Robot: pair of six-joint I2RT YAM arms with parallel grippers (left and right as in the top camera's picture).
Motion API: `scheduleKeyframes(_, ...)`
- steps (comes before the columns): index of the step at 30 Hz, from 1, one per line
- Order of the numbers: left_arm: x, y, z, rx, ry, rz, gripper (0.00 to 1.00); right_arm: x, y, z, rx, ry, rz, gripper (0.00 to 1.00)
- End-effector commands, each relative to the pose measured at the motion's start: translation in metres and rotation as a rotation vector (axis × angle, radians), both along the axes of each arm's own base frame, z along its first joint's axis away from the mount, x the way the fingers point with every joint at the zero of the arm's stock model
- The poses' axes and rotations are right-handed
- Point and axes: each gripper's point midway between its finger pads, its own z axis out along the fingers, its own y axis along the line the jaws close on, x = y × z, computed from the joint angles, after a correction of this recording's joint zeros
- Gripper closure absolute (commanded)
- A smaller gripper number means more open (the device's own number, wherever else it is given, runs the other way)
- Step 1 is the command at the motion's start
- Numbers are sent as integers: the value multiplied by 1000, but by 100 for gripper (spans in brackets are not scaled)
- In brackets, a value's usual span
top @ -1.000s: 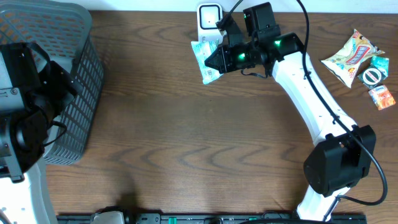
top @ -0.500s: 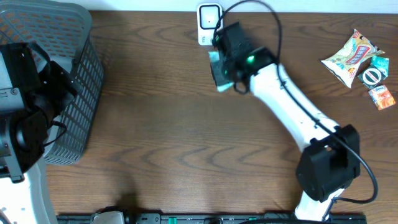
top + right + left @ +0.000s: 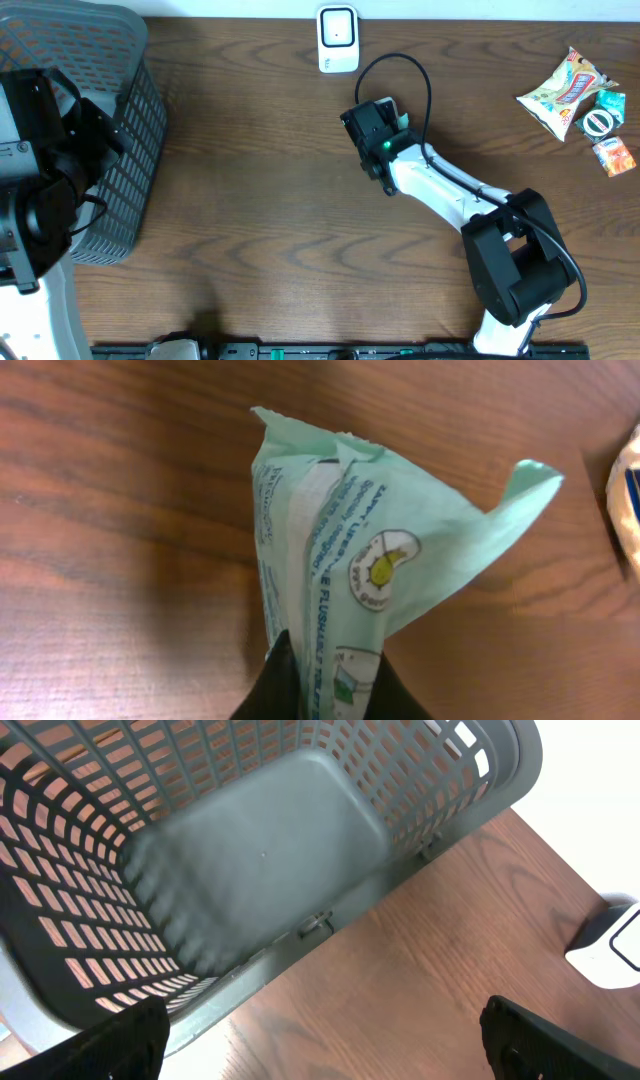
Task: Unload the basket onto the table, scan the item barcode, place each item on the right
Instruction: 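Lower the wipes pack onto the table centre-right with right gripper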
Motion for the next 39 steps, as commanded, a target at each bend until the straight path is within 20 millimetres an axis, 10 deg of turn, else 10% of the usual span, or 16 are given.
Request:
scheduleKeyframes(1, -1, 2, 2, -2, -7, 13, 2, -7, -13, -3, -51, -17, -8, 81)
scheduleKeyframes(6, -1, 2, 2, -2, -7, 13, 2, -16, -11, -9, -66, 12, 9, 61)
scheduleKeyframes(16, -1, 2, 2, -2, -7, 13, 2, -33, 30, -4, -118, 24, 148, 85)
scheduleKeyframes(25, -1, 2, 2, -2, -7, 13, 2, -13, 65, 48, -80, -47, 178, 98)
scheduleKeyframes(31, -1, 2, 2, -2, -7, 13, 2, -6, 82, 62, 53, -13, 200, 49)
scheduleKeyframes(39, -1, 2, 2, -2, -7, 13, 2, -4, 44, 33, 461, 214, -10, 48)
